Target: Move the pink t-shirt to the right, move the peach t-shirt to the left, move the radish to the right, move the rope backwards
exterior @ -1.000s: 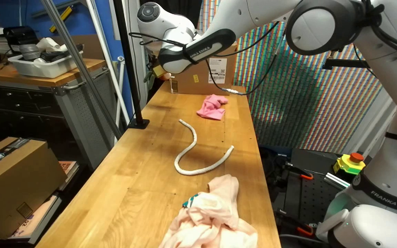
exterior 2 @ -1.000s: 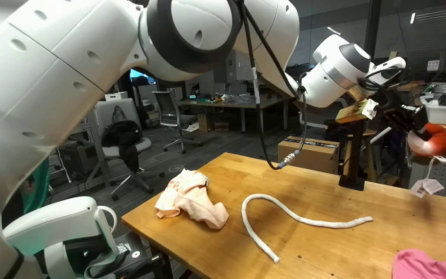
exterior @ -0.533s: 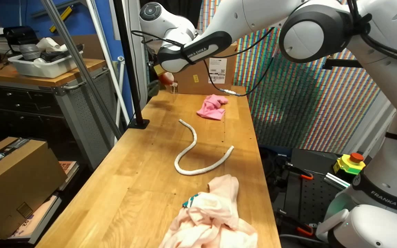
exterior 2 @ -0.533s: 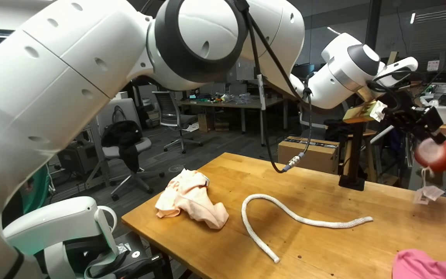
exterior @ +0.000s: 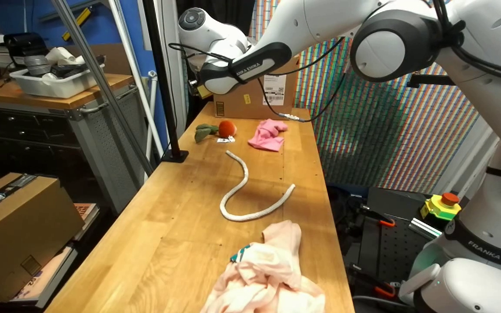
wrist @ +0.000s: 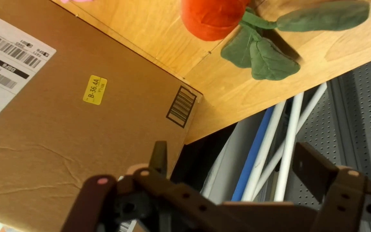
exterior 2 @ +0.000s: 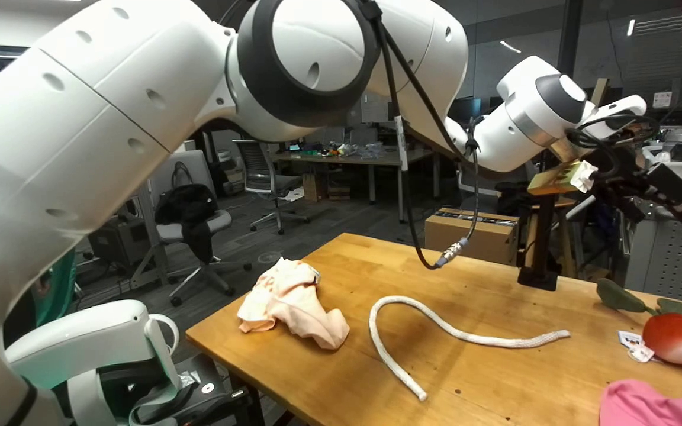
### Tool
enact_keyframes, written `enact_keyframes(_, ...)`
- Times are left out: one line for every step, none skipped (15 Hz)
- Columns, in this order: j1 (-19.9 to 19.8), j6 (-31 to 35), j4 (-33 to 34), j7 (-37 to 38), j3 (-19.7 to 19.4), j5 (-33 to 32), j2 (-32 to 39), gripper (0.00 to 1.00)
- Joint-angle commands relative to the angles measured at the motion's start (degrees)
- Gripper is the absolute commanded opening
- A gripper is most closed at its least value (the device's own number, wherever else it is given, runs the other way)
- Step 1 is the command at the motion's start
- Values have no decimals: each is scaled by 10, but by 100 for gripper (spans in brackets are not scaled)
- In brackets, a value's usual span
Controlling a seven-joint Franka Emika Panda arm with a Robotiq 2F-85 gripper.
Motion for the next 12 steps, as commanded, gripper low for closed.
enact_keyframes(16,-3,-59,-50,21,57,-46,100)
enact_keyframes(19,-6,-77,-64,32,82,-58,100)
enact_keyframes(21,2,-102,-81,46,110,-74,100)
enact_keyframes(23,6,-123,-96,57,134,-89,100)
enact_keyframes(25,5,-149,-113,69,158,-106,100)
enact_keyframes(25,0,-170,-131,81,183,-121,100)
enact_keyframes(25,1,-196,-150,92,207,-136,100)
enact_keyframes(24,-1,-222,-170,103,231,-153,100)
enact_keyframes(26,-8,-240,-181,107,249,-165,100)
enact_keyframes(26,-12,-265,-195,113,267,-179,100)
enact_keyframes(29,-19,-282,-201,114,279,-188,100)
enact_keyframes(28,-23,-305,-210,117,291,-199,100)
